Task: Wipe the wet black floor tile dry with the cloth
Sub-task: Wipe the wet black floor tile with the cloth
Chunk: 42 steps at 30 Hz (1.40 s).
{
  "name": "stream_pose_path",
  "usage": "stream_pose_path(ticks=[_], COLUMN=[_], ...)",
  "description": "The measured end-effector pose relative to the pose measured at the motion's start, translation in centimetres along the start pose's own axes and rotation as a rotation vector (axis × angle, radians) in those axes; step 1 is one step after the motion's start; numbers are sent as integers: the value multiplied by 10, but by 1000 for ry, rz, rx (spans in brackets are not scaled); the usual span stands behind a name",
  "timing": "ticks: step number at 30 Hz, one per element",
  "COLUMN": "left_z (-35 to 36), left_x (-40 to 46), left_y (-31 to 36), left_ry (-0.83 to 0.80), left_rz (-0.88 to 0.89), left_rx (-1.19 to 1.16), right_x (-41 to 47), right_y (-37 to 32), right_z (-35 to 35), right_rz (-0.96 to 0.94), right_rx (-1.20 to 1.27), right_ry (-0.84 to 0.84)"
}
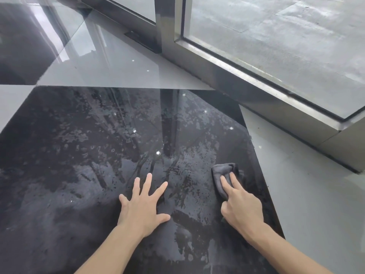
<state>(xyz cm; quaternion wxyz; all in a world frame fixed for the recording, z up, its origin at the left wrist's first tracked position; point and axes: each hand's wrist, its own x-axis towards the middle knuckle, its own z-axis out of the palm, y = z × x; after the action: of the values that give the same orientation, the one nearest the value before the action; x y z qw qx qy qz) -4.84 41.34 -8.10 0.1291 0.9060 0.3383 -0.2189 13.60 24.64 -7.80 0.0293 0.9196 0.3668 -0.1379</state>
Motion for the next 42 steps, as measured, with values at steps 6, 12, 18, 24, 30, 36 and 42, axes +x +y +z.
stream_pose_path(ticks=[6, 12, 18, 24, 30, 36, 42], left_z=[7, 9, 10, 6, -2, -6, -6], left_x=[-2, 0, -2, -1, -3, -5, -5], left_y=[-6, -8, -10, -8, -6, -7, -8], left_ry=[16, 29, 29, 16, -20, -17, -5], left_rz=[16, 15, 17, 16, 30, 32, 30], left_rx=[-3, -13, -17, -16, 22, 42, 29], right_x=[-23, 22, 78, 106, 64, -3, -17], right_y=[-1, -13, -25, -34, -32, -29, -32], right_z=[13, -7, -29, -41, -25, 4, 7], right_rz=[-1, 12, 9, 1, -60, -108, -118], right_rx=[-67, 31, 76, 51, 56, 19, -26], right_ry=[-43, 12, 9, -11, -7, -16, -62])
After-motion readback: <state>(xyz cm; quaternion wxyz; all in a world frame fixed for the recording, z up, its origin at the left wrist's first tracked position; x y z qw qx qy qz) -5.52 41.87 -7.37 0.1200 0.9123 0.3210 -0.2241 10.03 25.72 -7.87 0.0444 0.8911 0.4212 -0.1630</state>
